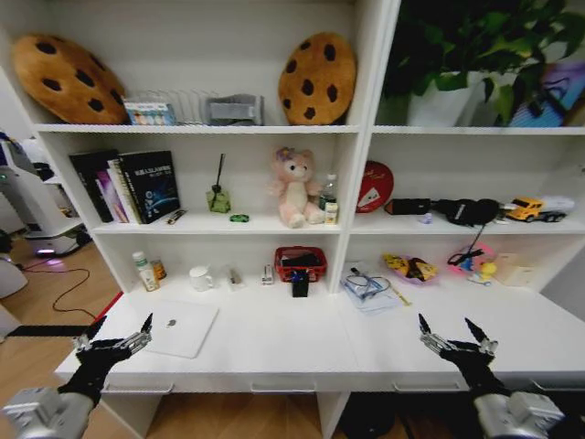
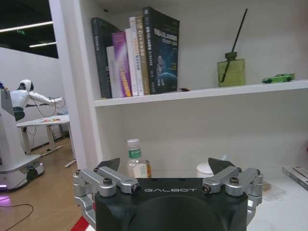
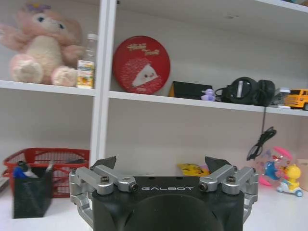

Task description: Organize the objects on the table.

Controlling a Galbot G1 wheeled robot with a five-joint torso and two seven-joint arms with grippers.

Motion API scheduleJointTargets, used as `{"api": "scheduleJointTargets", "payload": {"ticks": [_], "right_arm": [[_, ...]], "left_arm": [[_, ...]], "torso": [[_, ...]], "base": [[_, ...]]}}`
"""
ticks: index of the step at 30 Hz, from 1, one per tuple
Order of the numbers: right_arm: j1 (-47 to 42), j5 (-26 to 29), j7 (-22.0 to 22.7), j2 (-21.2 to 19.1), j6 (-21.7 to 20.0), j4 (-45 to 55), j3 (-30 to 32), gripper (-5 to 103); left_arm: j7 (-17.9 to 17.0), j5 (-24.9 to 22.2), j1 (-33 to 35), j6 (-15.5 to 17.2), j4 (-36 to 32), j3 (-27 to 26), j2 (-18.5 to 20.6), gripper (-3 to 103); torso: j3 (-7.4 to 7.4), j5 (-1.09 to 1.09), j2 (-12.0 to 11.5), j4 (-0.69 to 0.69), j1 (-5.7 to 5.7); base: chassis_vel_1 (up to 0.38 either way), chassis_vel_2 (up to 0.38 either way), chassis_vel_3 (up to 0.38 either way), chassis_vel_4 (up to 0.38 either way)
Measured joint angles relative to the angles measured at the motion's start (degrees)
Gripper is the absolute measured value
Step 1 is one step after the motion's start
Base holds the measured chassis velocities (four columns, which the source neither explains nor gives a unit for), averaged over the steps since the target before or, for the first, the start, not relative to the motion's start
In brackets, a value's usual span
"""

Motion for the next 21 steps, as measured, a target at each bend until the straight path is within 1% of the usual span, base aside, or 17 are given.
{"api": "scheduleJointTargets", "payload": {"ticks": [3, 4, 5, 6, 7, 8, 9, 11, 12, 13, 14, 15, 16, 17, 18, 20, 21], "right_arm": [[0.00, 0.00, 0.00, 0.00, 0.00, 0.00, 0.00, 100], [0.00, 0.00, 0.00, 0.00, 0.00, -0.01, 0.00, 100], [0.00, 0.00, 0.00, 0.00, 0.00, -0.02, 0.00, 100], [0.00, 0.00, 0.00, 0.00, 0.00, -0.02, 0.00, 100], [0.00, 0.00, -0.01, 0.00, 0.00, -0.01, -0.01, 100], [-0.01, 0.00, -0.01, 0.00, 0.02, 0.01, 0.00, 100], [-0.01, 0.00, 0.00, 0.00, 0.01, -0.02, -0.01, 100], [0.02, 0.01, -0.01, 0.00, 0.00, -0.03, -0.01, 100], [0.01, 0.00, -0.01, 0.00, 0.01, -0.02, -0.01, 100], [0.01, 0.00, -0.01, 0.00, 0.01, -0.02, -0.01, 100], [0.01, 0.00, -0.01, 0.00, 0.01, -0.01, -0.01, 100], [0.00, 0.00, -0.01, 0.00, 0.02, 0.00, -0.01, 100], [0.00, 0.00, -0.01, 0.00, 0.02, 0.00, -0.01, 100], [0.01, 0.01, -0.01, 0.00, 0.01, -0.01, -0.02, 100], [0.01, 0.01, -0.01, 0.00, 0.01, -0.01, -0.02, 100], [0.01, 0.00, -0.01, 0.00, 0.01, 0.00, -0.02, 100], [-0.01, 0.00, -0.01, 0.01, 0.01, 0.01, -0.01, 100]], "left_arm": [[-0.03, 0.00, 0.01, 0.00, 0.01, 0.00, 0.00, 100], [-0.02, 0.00, 0.00, 0.00, 0.00, -0.01, 0.00, 100], [-0.02, 0.00, 0.01, 0.00, -0.01, -0.02, 0.00, 100], [-0.02, 0.00, 0.01, 0.00, -0.01, -0.02, 0.00, 100], [0.01, 0.00, 0.00, 0.00, 0.00, 0.00, 0.00, 100], [-0.02, 0.00, 0.00, 0.00, 0.02, 0.00, 0.00, 100], [0.00, 0.00, 0.01, 0.00, -0.01, -0.01, 0.00, 100], [0.01, 0.00, 0.01, 0.00, -0.01, 0.00, 0.00, 100], [0.00, 0.00, 0.00, 0.00, 0.01, 0.00, 0.00, 100], [0.00, 0.00, 0.00, 0.00, 0.01, 0.00, 0.00, 100], [-0.01, 0.00, 0.00, 0.00, 0.01, 0.00, 0.00, 100], [-0.02, 0.00, 0.00, 0.00, 0.01, 0.00, 0.00, 100], [-0.01, 0.00, 0.00, 0.00, 0.01, 0.00, 0.00, 100], [-0.02, 0.00, 0.01, 0.00, 0.00, -0.01, 0.00, 100], [-0.02, 0.00, 0.01, 0.00, 0.00, -0.01, 0.00, 100], [-0.03, 0.00, 0.00, 0.00, 0.01, -0.01, 0.00, 100], [-0.04, 0.00, 0.00, 0.00, 0.02, -0.01, 0.01, 100]], "torso": [[0.00, -0.04, 0.00, 0.02, 0.00], [-0.01, 0.08, 0.01, 0.00, -0.02], [0.01, 0.15, 0.00, 0.01, -0.01], [0.01, 0.15, 0.00, 0.01, -0.01], [0.00, 0.00, 0.00, -0.01, -0.01], [-0.01, -0.11, 0.01, 0.03, -0.01], [0.00, 0.15, 0.00, 0.00, -0.02], [0.01, 0.16, -0.01, 0.02, 0.00], [0.00, -0.02, -0.01, 0.01, 0.00], [0.00, -0.02, -0.01, 0.01, 0.00], [0.00, -0.07, 0.00, 0.02, 0.01], [-0.01, -0.06, 0.00, 0.01, -0.01], [-0.02, 0.02, 0.01, -0.01, -0.03], [0.00, 0.13, 0.00, 0.02, -0.01], [0.00, 0.13, 0.00, 0.02, -0.01], [0.00, -0.06, 0.00, 0.02, 0.01], [-0.01, -0.07, 0.01, -0.02, 0.00]], "base": [[0.341, 0.346, -0.344, -0.355], [0.361, 0.382, -0.338, -0.364], [0.348, 0.370, -0.385, -0.315], [0.348, 0.370, -0.385, -0.315], [0.348, 0.315, -0.329, -0.315], [0.327, 0.315, -0.329, -0.350], [0.352, 0.381, -0.353, -0.357], [0.352, 0.368, -0.368, -0.357], [0.346, 0.356, -0.382, -0.305], [0.346, 0.356, -0.382, -0.305], [0.346, 0.325, -0.296, -0.305], [0.330, 0.305, -0.322, -0.309], [0.276, 0.305, -0.322, -0.267], [0.276, 0.204, -0.243, -0.267], [0.276, 0.204, -0.243, -0.267], [0.193, 0.204, -0.243, -0.156], [0.135, -0.042, -0.077, -0.134]]}}
